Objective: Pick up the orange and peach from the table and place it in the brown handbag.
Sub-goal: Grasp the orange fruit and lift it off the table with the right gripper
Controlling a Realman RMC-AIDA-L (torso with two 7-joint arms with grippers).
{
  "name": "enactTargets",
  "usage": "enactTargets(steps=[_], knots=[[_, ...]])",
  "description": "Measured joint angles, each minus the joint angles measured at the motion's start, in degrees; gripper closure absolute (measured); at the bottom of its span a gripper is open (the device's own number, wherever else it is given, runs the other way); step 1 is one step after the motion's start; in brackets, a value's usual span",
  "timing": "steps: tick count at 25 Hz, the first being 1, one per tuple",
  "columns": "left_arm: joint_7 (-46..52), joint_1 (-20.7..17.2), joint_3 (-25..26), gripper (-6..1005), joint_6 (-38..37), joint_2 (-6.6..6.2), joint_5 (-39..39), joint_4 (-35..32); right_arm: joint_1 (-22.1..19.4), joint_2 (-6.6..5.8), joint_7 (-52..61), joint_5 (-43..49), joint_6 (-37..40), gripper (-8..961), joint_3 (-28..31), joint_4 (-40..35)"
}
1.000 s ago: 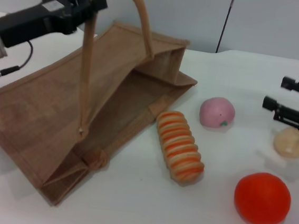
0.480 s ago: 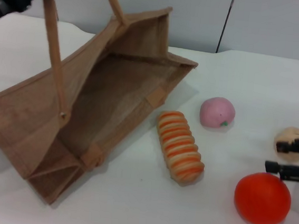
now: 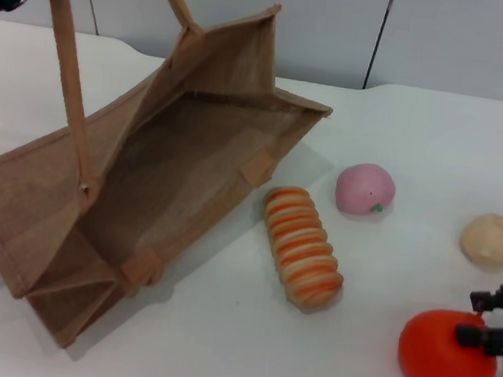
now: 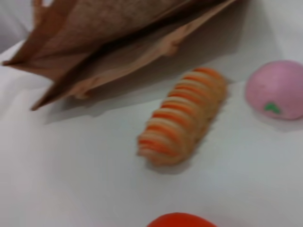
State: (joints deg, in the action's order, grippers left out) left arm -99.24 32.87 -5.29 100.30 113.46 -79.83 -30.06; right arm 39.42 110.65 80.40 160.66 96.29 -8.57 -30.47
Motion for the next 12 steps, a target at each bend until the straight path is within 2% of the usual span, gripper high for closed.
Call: enactTargets(steps=[6, 12], knots=[[0.3, 0.0, 0.0, 878, 0.0, -0.02, -0.2, 0.0, 0.3, 0.07, 0.8, 3.2, 3.2, 203, -0.3, -0.1], [0.3, 0.1, 0.1, 878, 0.1, -0.06, -0.2, 0.0, 0.8, 0.78, 1.5, 5.1, 4.4, 203, -2.3, -0.1]])
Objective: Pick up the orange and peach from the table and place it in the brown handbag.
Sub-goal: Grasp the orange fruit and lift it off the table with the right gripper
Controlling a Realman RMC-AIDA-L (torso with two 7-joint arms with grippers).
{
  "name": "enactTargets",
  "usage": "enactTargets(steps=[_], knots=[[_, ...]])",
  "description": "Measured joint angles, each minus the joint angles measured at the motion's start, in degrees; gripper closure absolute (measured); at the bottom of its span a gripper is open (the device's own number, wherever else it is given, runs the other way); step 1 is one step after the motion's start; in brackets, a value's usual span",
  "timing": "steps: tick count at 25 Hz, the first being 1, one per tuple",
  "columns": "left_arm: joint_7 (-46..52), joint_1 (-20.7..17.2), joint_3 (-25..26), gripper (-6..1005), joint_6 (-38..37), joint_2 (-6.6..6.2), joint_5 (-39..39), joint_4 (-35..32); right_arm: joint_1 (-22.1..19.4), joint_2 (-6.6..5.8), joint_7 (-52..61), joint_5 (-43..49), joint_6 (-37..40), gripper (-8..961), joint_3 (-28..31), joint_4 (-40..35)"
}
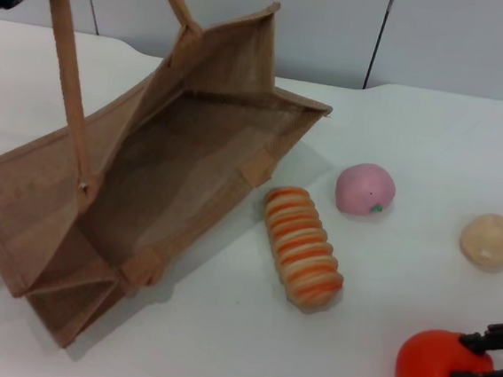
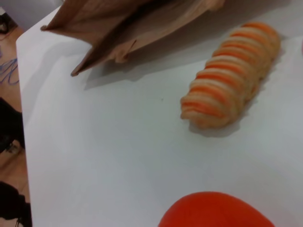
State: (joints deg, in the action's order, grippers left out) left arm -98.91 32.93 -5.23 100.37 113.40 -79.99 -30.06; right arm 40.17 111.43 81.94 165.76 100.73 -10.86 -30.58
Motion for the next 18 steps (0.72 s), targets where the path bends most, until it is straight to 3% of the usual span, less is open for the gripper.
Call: enactTargets(steps=[4, 10, 18], knots=[[0.0, 0.0, 0.0, 878, 0.0, -0.02, 0.0, 0.0, 0.2, 0.33, 0.0, 0.1, 0.2, 203, -0.7, 0.0], [0.3, 0.1, 0.0, 878, 0.0, -0.12, 0.0, 0.0, 0.3, 0.37, 0.0, 0.1, 0.3, 442, -0.8, 0.0], [3.0, 0.5, -1.0, 878, 0.1, -1.3, 1.2, -0.1, 1.3, 0.54, -2.2, 0.1, 0.2, 604, -0.8, -0.1]])
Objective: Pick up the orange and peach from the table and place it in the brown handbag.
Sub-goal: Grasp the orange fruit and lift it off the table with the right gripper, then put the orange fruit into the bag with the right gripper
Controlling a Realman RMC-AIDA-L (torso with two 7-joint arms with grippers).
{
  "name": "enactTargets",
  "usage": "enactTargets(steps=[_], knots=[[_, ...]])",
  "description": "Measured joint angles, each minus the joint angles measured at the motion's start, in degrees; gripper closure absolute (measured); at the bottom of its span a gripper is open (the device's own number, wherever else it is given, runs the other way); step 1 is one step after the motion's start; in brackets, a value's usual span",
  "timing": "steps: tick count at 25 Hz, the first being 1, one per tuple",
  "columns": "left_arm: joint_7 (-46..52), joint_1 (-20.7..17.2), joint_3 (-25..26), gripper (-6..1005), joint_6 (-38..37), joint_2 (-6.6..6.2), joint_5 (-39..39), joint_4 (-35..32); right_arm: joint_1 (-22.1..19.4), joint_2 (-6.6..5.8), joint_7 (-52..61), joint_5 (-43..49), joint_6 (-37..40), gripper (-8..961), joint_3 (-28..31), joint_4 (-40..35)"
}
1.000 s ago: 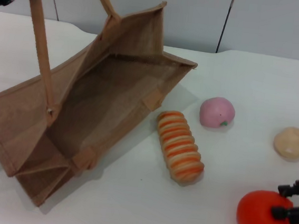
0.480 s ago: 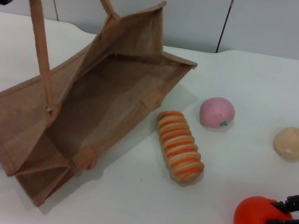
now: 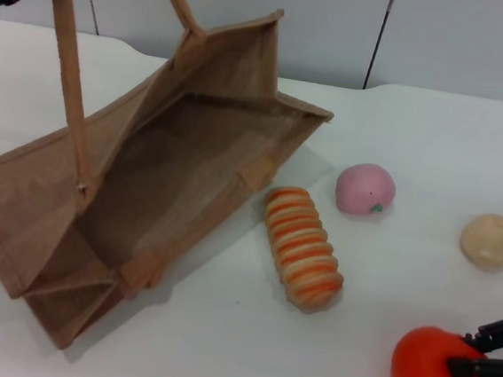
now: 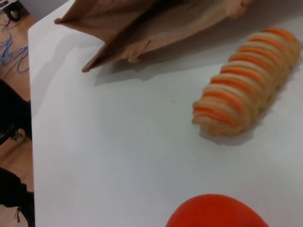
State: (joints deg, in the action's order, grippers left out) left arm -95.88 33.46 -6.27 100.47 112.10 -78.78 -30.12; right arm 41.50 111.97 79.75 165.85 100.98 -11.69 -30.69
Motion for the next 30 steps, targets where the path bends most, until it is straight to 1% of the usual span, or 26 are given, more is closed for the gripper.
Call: enactTargets(steps=[4, 8, 10, 13, 15, 17, 20, 26, 28, 29, 30], knots=[[0.3, 0.1, 0.3, 878, 1.0, -0.12, -0.1, 0.0, 0.1, 0.28, -2.1, -0.2, -0.1, 642, 0.2, -0.3], [0.5, 0.1, 0.5, 878, 1.9, -0.17, -0.3, 0.0, 0.1, 0.9, -3.0, -2.3, 1.0, 672, 0.8, -3.3], [0.5, 0.3, 0.5, 877, 2.1, -0.2, -0.4, 0.0, 0.0, 0.93, -4.0, -4.2, 2.4, 686, 0.9, -4.2], [0.5, 0.9, 0.4, 877, 2.2, -0.22, -0.4, 0.0, 0.0, 0.58, -5.9, -7.7, 4.7, 714, 0.8, -4.5], [0.5, 1.4, 0.4, 877, 2.6, -0.21, -0.4, 0.0, 0.3, 0.44, -6.6, -10.1, 6.2, 735, 0.6, -4.8], [0.5, 1.7, 0.5, 877, 2.8, -0.17, -0.8, 0.1, 1.2, 0.56, -7.2, -12.0, 7.5, 751, 0.4, -5.3], [0.5, 2.4, 0.5, 877, 3.3, -0.01, -1.5, 0.3, 3.7, 1.16, -8.0, -14.0, 9.1, 768, 0.2, -5.5], [0.6, 4.2, 0.5, 877, 4.1, 0.38, -2.1, 0.3, 10.6, 3.7, -8.7, -14.7, 8.8, 806, -0.9, -4.2], [0.6, 4.9, 0.5, 877, 4.3, 0.61, -2.4, 0.4, 12.9, 3.81, -9.2, -15.6, 7.8, 821, -1.8, -1.4], [0.6, 5.2, 0.5, 877, 4.3, 0.79, -2.6, 0.4, 15.2, 3.81, -9.9, -16.4, 6.2, 829, -2.8, 1.8], [0.6, 5.5, 0.5, 877, 4.4, 0.91, -2.7, 0.4, 15.2, 3.81, -9.9, -16.4, 6.2, 838, -2.8, 1.8]])
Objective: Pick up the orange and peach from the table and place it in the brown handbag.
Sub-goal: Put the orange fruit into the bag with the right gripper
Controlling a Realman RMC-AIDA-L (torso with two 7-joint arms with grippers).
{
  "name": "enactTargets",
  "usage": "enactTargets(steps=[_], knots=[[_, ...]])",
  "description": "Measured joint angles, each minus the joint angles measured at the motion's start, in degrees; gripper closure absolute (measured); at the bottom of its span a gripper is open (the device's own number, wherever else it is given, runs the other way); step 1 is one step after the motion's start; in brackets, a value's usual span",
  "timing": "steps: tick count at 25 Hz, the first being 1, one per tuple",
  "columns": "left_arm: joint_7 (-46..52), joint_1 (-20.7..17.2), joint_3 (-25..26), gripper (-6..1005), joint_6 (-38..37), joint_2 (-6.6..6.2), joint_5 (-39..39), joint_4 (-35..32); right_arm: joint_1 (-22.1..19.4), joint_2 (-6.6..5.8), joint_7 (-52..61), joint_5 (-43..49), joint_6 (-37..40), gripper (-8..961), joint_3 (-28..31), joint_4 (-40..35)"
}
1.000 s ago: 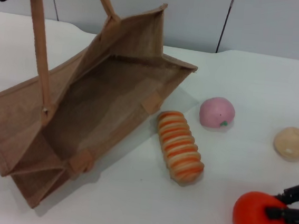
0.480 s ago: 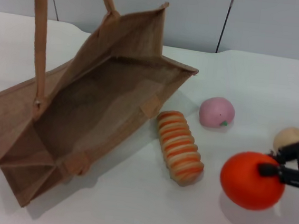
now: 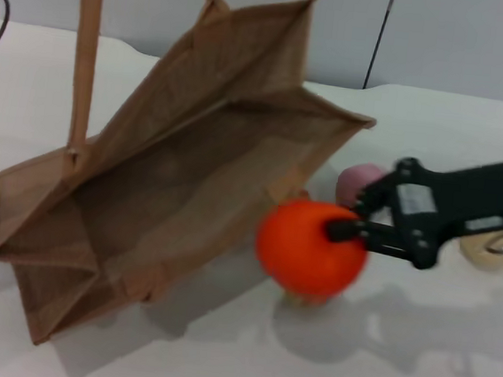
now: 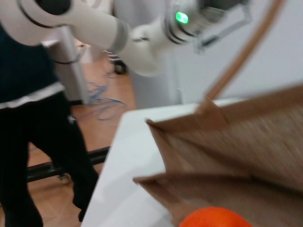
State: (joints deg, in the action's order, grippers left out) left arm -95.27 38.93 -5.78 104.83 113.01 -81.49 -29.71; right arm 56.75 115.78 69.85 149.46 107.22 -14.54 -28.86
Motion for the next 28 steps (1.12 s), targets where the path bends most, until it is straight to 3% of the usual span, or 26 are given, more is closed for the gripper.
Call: enactTargets(steps=[7, 22, 28], knots=[[0.0, 2.4, -0.4, 877, 0.0, 0.63, -0.1, 1.1, 5.5, 0.12, -0.4, -2.4, -8.6, 888, -1.6, 6.3], [-0.4, 4.8, -0.2, 877, 1.8, 1.17, -0.3, 7.2, 7.6, 0.23, -0.5, -8.4, -38.1, 898, -2.3, 15.1], [-1.0, 4.9, -0.3, 877, 2.8, 2.6, -3.0, 8.8, 9.6, 0.35, -6.1, -8.4, -42.8, 898, -1.7, 20.9]])
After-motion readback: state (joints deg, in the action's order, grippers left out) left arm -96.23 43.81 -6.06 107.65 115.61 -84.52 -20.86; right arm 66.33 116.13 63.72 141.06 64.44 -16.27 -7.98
